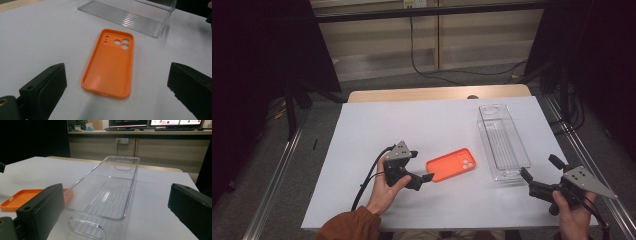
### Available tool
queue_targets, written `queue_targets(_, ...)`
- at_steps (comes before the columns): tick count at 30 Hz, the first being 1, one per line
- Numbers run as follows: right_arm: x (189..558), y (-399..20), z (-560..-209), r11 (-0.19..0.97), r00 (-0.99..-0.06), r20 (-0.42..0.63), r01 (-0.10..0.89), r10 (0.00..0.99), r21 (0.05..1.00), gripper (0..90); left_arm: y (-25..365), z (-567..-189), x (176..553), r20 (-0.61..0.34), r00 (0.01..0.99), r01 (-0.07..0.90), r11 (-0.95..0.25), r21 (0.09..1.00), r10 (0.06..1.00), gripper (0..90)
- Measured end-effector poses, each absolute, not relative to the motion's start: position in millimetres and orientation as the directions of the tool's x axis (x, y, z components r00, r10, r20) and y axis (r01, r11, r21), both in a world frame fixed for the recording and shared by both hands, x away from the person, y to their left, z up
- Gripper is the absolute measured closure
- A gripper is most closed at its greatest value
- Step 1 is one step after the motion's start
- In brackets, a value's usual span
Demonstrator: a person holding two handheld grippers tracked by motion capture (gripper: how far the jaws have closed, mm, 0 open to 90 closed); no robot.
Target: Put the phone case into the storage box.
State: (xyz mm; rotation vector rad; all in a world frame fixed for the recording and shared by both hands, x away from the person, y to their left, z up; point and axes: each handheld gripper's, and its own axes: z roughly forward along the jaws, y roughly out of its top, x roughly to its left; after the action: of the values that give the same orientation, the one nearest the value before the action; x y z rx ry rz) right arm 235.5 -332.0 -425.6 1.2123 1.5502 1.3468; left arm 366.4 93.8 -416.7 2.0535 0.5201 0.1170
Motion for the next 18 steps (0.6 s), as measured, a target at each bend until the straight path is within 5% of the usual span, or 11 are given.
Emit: queue_targets(18, 236, -332, -426, 0.001, -0.281, 0.051, 0.182, 0.958, 0.983, 0.0, 60, -419, 380, -0.125, 0.916, 0.313, -0.485, 0.817, 0.382, 2.4)
